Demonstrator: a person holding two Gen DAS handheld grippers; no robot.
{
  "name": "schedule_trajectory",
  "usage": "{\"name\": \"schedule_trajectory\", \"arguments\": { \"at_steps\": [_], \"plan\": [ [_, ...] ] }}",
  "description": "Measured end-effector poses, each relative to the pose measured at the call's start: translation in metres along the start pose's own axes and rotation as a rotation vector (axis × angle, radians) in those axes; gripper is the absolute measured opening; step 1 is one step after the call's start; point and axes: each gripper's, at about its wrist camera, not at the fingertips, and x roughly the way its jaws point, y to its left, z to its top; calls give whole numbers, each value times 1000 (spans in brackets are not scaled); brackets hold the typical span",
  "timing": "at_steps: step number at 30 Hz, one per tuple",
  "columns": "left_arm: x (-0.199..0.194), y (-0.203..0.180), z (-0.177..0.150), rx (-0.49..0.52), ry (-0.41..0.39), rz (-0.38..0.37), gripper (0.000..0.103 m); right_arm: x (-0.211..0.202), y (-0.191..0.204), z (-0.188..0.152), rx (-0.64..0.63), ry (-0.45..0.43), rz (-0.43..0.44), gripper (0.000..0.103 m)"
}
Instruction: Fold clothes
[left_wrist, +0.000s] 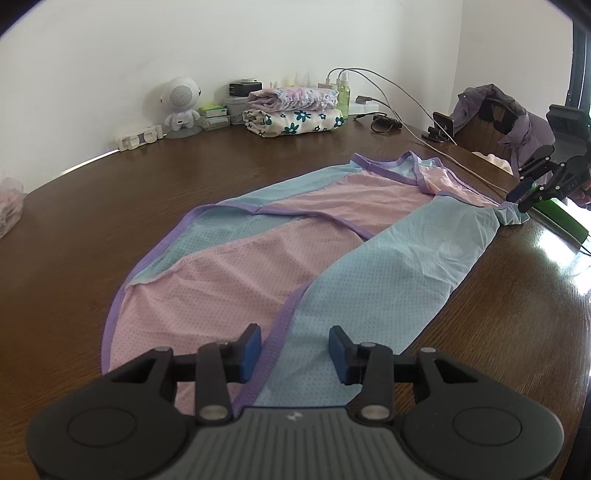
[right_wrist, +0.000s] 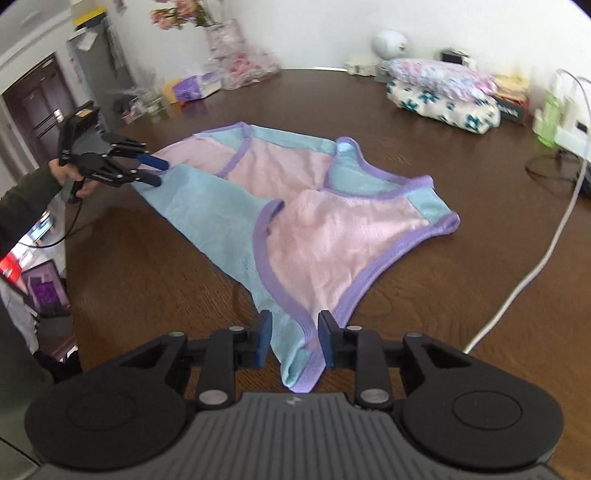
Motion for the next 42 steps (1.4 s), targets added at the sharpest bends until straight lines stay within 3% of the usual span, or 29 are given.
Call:
{"name": "schedule_trajectory", "arguments": {
  "at_steps": [3,7,12,18,25,26,31,33,35,38,42],
  "plan": [
    [0,-1,0,4,0,3,40,6,2,-7,24,-1,0,27],
    [1,-1,0,6,-1,4,40,10,11,-10,-4,-16,-30,2],
    [1,0,0,8,-3,0,40,-3,24,-3,-126,-71,-103,1],
    [1,0,1,12,-1,2,40,4,23,23,-347,7,-203,1],
    [0,-2,0,17,0,7,41,43,19,43,-554,119,-231,2],
    [0,-2,0,19,1,7,41,47,18,43,-566,136,-236,7],
    [0,-1,-1,17,-4,5,43,37,10,39,-538,106,-316,39],
    [0,-1,-1,20,-5,8,45,23,10,39,-494,61,-326,38],
    [0,-2,-1,22,-7,10,45,14,16,35,-447,36,-263,29],
    [1,-1,-1,19,-9,9,46,4,26,28,-391,7,-178,25],
    [2,0,1,23,0,8,46,24,40,9,-470,50,-189,26]
  ]
}}
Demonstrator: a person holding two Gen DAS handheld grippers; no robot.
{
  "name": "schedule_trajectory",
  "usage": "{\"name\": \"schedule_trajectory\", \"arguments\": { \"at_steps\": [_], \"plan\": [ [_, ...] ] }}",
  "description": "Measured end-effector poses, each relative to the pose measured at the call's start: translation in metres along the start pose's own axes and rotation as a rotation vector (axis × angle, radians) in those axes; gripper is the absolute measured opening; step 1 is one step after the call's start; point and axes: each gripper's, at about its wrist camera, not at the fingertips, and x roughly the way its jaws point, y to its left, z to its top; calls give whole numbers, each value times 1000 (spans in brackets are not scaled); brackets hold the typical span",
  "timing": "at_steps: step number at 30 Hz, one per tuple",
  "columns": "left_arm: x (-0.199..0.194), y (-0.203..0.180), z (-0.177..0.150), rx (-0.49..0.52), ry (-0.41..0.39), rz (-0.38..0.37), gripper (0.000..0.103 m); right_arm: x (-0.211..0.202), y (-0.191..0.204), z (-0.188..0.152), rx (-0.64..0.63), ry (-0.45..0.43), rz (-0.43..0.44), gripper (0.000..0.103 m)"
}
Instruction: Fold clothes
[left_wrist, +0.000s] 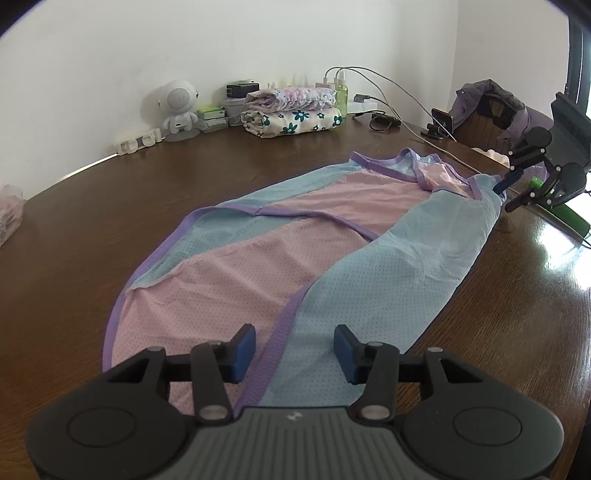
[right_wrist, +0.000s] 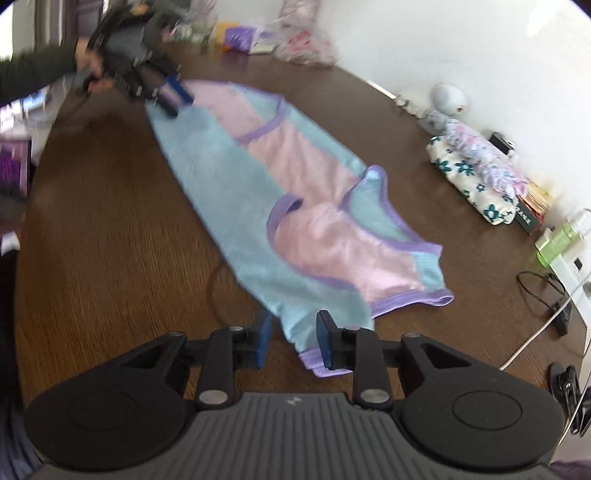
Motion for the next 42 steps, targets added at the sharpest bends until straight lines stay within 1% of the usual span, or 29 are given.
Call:
{"name": "schedule_trajectory", "arguments": {
  "at_steps": [1,2,3,4,5,6,7,9,12,13,14,15,16,17,19,20,22,23,25,27,29,31,32,33,34,36,38,39,42],
  "plan": [
    [0,0,0,0,2,0,46,4,1,-2,-8,2,-3,26],
    [0,1,0,0,2,0,46,7,1,-3,-5,5,0,24],
    [0,1,0,1,2,-1,46,7,-5,-3,22,14,16,20],
    [1,1,0,2,1,-1,46,8,-10,-3,44,22,35,4],
    [1,2,-1,2,1,0,48,7,-14,-4,53,32,56,2],
    [1,3,-1,0,1,5,52,6,-17,-4,51,42,72,2],
    [1,4,-1,-3,0,7,54,5,-19,-5,49,51,81,2],
    [2,7,-2,-9,-1,11,55,4,-22,-6,43,66,81,2],
    [1,9,1,-28,14,16,53,0,-23,-3,59,92,108,5],
    [-3,10,1,-32,10,26,53,-6,-21,0,58,84,105,6],
    [-8,11,2,-36,4,36,52,-12,-19,4,62,63,102,8],
    [-17,12,2,-42,-20,46,52,-19,-18,7,75,15,98,10],
    [-25,13,2,-52,-46,44,52,-25,-15,12,85,-30,93,19],
    [-33,13,1,-55,-62,37,52,-27,-11,18,90,-67,88,23],
    [-50,14,0,-59,-92,23,52,-25,3,29,72,-125,74,25],
    [-54,13,-5,-50,-84,23,52,-19,11,33,58,-140,71,27],
    [-59,12,-15,-50,-64,26,51,-6,23,38,38,-150,63,30],
    [-59,14,-20,-69,-60,20,46,0,28,39,31,-150,60,31],
    [-58,18,-30,-106,-52,9,44,12,33,38,27,-124,51,34],
    [-55,20,-38,-122,-49,9,44,19,34,35,41,-94,11,34],
    [-54,27,-44,-168,-66,17,44,14,28,28,97,-104,-9,34],
    [-52,38,-49,-241,-79,2,44,2,17,17,201,-121,-62,37],
    [-50,42,-50,-272,-66,9,43,-4,12,12,260,-127,-91,37],
    [-49,45,-51,-301,-56,22,34,-10,7,6,320,-128,-126,37],
    [-51,50,-51,-333,-61,23,31,-16,3,0,386,-119,-175,38],
    [-53,55,-52,-399,-65,10,30,-28,1,-14,504,-117,-268,38],
    [-53,54,-50,-407,-64,16,29,-35,2,-30,611,-124,-298,39],
    [-52,51,-48,-399,-58,25,27,-37,2,-37,666,-125,-306,39],
    [-47,40,-39,-377,-25,32,25,-35,3,-53,817,-128,-311,39]
  ]
}}
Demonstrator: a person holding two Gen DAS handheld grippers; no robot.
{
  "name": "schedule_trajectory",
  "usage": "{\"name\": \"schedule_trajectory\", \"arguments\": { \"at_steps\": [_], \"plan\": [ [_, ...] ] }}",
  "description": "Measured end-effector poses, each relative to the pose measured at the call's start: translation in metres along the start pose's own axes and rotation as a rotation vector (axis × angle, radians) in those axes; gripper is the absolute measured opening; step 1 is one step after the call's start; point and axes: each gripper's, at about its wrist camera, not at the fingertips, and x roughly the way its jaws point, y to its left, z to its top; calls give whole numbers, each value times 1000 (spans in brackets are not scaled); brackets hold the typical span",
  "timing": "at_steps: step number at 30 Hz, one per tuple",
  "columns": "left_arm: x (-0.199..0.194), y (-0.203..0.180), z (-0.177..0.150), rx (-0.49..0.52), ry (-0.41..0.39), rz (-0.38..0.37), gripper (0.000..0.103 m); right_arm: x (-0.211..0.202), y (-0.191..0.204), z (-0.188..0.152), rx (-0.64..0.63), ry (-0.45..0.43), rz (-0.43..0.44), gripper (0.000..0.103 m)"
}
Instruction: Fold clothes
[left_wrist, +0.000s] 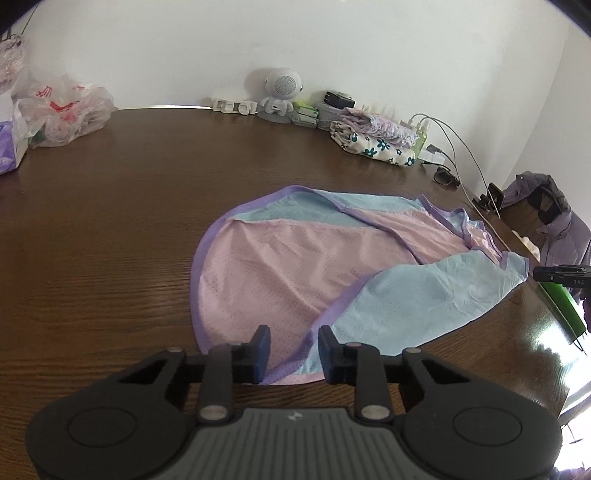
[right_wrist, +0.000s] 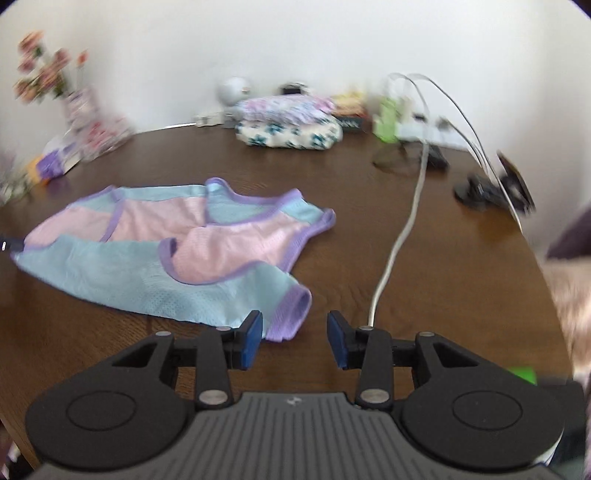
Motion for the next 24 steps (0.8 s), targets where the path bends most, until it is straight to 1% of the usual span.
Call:
{"name": "schedule_trajectory", "arguments": {
  "at_steps": [2,5,7,8,9,10,11,13,15,18,24],
  "plan": [
    [4,-5,-2,8,22,12,23,2,-2,-5,60,-9,-1,39],
    [4,-9,-5,-16,17,41,11,7,-6,-7,135,-37,31,39],
    [3,-10,-8,-13,11,64,8,13,-8,-6,171,-43,36,38],
    [3,-11,-9,-11,7,76,4,17,-7,-6,172,-43,27,35],
    [2,-12,-10,-12,7,92,2,21,-6,-5,175,-39,27,30],
    [2,-13,-10,-11,6,108,1,23,-5,-6,178,-35,28,17],
    [1,-15,-11,0,4,121,1,26,-4,-6,177,-33,28,12],
    [-1,-19,-13,23,6,152,1,25,2,-7,151,-36,14,8],
    [-3,-21,-18,35,3,168,1,22,6,-7,131,-28,-10,7],
    [-6,-20,-20,31,4,172,1,17,7,-9,118,-13,-30,6],
    [-7,-25,-22,64,26,145,1,-2,15,-20,72,16,-70,6]
  ]
}}
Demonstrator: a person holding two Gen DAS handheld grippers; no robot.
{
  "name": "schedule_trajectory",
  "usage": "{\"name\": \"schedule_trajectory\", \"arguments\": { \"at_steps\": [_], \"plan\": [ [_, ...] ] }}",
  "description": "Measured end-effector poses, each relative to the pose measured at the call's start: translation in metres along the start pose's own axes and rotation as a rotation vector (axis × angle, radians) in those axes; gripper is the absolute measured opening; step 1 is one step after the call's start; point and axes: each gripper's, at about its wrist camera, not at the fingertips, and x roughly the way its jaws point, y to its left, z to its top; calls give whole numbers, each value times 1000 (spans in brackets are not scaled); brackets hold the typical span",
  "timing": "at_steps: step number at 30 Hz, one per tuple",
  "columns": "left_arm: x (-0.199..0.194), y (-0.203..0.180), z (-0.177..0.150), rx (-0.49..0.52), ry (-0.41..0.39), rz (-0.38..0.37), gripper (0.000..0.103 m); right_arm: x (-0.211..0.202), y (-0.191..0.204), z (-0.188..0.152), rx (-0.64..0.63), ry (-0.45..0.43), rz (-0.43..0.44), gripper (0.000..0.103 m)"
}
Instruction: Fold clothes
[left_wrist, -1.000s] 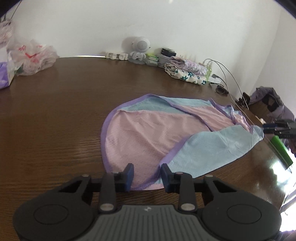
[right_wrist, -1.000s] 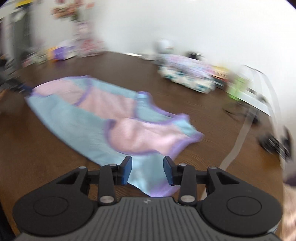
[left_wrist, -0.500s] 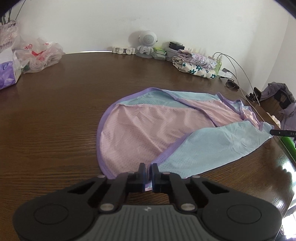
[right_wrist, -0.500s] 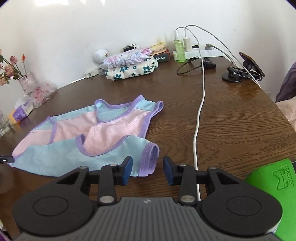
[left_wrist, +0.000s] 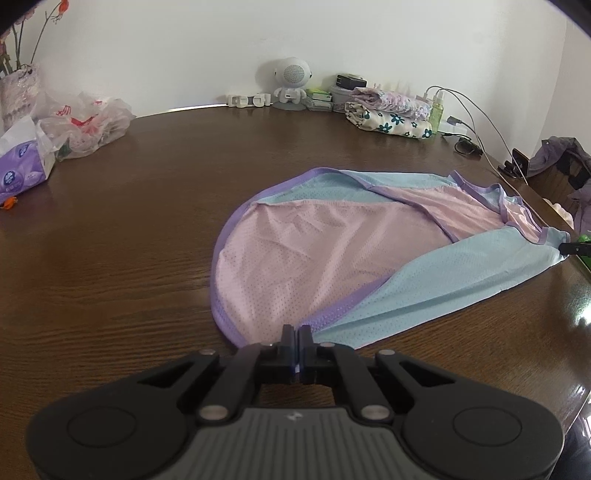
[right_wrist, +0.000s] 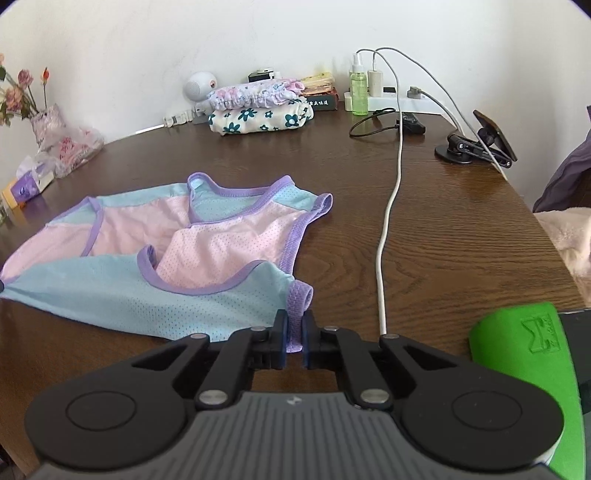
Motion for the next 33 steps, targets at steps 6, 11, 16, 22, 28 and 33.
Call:
{"name": "schedule_trajectory", "arguments": {
  "at_steps": [6,11,16,22,28,33],
  "plan": [
    [-13,1,-8,28,-2,-26,19,-27,1,-16,-17,23,-14,9],
    [-35,-12,-2,71,-75,-54,19,-64,2,-11,-24,-76,-61,25],
    [-8,-53,22,161,-84,-123,30,-42,41,9,-154,-110,23,25],
    [-13,-76,-2,339,-105,-151,31,-43,82,-23,-535,-156,124,37],
    [-4,-73,-16,434,-80,-169,30,-38,94,-41,-795,-125,139,40],
    [-1,-59,-22,463,-80,-146,26,-39,76,-38,-812,-68,134,35]
  ]
}}
